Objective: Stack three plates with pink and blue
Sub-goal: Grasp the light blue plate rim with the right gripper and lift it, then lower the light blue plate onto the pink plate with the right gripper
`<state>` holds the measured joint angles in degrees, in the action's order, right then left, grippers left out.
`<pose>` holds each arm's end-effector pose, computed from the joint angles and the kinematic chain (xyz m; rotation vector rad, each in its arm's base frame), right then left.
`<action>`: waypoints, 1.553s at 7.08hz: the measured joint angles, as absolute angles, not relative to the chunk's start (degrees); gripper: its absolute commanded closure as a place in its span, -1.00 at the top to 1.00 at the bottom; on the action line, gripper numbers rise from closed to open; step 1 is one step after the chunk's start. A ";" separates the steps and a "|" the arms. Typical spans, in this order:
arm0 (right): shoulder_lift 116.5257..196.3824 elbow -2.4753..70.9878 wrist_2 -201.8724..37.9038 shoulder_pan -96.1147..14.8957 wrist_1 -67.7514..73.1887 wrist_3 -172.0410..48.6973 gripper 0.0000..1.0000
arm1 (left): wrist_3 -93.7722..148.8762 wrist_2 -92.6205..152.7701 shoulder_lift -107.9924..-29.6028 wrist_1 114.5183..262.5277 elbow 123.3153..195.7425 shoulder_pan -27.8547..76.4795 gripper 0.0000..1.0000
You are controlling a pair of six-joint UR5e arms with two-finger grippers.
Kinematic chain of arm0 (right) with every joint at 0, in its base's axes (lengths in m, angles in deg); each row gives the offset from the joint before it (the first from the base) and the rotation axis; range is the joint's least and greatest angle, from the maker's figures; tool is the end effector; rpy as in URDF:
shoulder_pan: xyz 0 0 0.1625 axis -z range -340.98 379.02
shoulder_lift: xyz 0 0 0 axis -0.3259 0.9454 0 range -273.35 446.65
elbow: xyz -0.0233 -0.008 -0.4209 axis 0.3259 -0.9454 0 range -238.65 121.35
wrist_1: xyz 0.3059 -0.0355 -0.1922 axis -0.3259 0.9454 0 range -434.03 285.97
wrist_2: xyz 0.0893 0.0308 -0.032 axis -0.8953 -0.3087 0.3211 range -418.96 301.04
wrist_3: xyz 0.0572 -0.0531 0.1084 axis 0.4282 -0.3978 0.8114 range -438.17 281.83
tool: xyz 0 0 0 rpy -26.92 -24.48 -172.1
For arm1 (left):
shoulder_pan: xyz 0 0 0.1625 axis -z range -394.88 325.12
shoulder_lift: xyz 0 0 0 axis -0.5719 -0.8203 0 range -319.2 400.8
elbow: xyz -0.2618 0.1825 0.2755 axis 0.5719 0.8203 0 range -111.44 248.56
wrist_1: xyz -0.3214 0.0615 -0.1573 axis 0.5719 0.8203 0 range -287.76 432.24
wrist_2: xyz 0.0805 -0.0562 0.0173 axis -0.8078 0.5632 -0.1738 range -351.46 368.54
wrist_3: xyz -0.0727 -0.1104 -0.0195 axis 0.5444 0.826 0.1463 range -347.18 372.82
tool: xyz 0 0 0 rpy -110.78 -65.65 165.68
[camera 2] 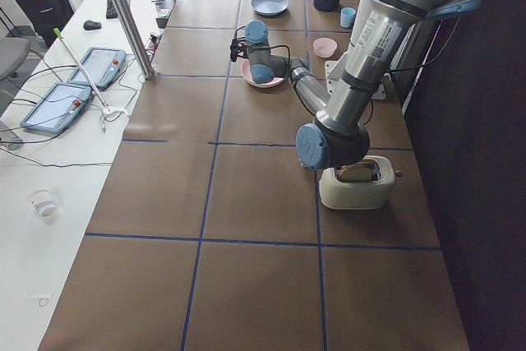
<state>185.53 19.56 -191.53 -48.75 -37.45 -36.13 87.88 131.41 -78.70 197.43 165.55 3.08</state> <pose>-0.1071 -0.3753 0.7270 0.0771 -0.9000 0.1098 0.4490 -0.4276 0.2692 0.0962 1.3000 0.0152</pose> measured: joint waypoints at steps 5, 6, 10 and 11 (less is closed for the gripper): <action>183.05 23.00 -196.22 -48.00 -37.35 -34.28 -1.00 | 87.88 131.50 -76.42 197.53 168.84 3.45 1.00; 181.96 26.64 -197.34 -47.05 -37.15 -29.40 -1.00 | 87.88 131.60 -75.28 197.46 170.51 3.92 1.00; 167.39 36.14 -194.54 -32.40 -36.80 3.47 -0.99 | 87.80 133.31 -71.89 197.38 173.91 6.72 1.00; 164.10 36.39 -190.75 -27.26 -36.72 7.28 -0.98 | 87.77 134.15 -71.76 197.32 173.91 7.40 1.00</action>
<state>164.10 36.39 -190.75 -27.26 -36.72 7.28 87.77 134.15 -71.76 197.32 173.91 7.40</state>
